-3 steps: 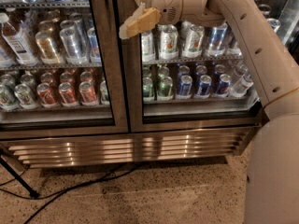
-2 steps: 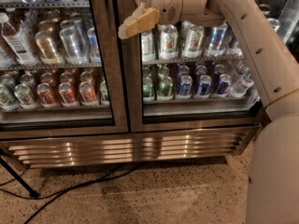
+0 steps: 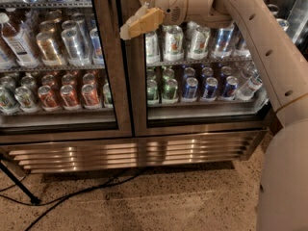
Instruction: Open right fridge door
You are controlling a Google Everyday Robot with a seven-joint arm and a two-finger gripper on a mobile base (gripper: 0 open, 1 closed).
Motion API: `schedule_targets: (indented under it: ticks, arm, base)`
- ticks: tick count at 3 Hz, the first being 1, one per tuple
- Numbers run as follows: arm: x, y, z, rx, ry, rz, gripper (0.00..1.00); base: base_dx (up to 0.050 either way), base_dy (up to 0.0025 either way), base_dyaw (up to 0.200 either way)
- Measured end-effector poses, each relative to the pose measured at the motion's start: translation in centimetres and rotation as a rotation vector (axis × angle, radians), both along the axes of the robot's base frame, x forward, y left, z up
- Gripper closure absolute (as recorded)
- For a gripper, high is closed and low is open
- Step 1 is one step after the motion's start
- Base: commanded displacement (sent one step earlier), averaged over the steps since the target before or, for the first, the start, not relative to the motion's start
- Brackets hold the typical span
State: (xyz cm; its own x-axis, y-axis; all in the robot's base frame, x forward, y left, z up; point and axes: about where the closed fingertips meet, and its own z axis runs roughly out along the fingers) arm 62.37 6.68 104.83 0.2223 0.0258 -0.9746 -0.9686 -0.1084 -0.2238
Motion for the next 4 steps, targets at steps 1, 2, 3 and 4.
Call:
schedule_targets:
  ticks: [1, 2, 3, 4]
  arm:
    - [0.01, 0.07, 0.04, -0.001, 0.002, -0.009, 0.0]
    - [0.02, 0.13, 0.08, -0.002, 0.004, -0.018, 0.0]
    - [0.03, 0.19, 0.11, -0.003, 0.006, -0.027, 0.0]
    - [0.05, 0.26, 0.15, -0.004, 0.008, -0.037, 0.0]
  base:
    - [0.0, 0.0, 0.0]
    - [0.0, 0.0, 0.0]
    - [0.0, 0.0, 0.0]
    - [0.0, 0.0, 0.0]
